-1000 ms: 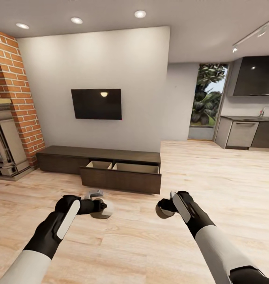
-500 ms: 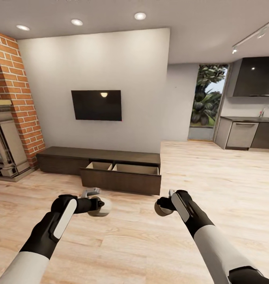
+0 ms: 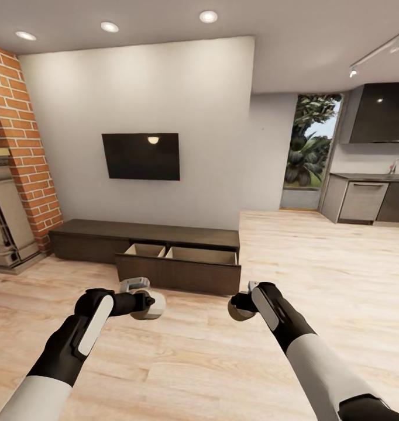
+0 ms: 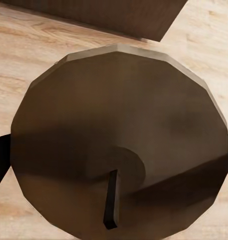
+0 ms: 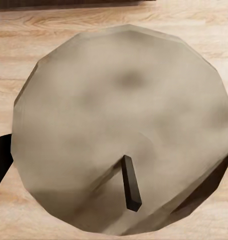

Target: Place each of the two pumpkins and all three candles from the living room inside a cabinet in the living room (use any cabinet), then make sure every cabinet is closed, and position the cauldron so it is next to a table in the living room.

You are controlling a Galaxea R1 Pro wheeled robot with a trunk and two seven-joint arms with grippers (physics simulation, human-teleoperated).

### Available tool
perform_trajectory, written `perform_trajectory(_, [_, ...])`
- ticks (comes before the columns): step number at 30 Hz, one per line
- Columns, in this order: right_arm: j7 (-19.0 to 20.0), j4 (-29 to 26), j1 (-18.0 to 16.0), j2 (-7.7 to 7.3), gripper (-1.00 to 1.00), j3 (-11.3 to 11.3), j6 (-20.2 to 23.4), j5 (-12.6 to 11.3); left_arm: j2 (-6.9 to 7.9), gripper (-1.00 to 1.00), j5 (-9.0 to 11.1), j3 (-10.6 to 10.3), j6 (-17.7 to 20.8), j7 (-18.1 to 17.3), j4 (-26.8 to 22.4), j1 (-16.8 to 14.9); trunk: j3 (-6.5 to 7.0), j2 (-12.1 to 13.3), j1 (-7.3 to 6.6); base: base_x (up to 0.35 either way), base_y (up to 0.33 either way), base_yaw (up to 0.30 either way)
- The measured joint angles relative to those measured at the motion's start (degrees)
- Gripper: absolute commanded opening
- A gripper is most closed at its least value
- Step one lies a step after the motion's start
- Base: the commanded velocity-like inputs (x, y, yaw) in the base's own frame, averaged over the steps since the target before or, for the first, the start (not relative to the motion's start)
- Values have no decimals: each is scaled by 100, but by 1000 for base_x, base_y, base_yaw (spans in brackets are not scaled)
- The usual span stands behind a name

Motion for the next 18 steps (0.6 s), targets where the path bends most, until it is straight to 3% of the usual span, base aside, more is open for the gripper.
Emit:
perform_trajectory(7, [7,-1,2,-5,-100,-37,6,-60,-1,-100,-10,-1,0,-4,2,0,3,0,0,337,0,-66])
perform_trajectory(18, [9,-2,3,0,-100,-31,9,-55,-1,-100,2,-1,0,-5,3,-1,35,0,0,338,40,-248])
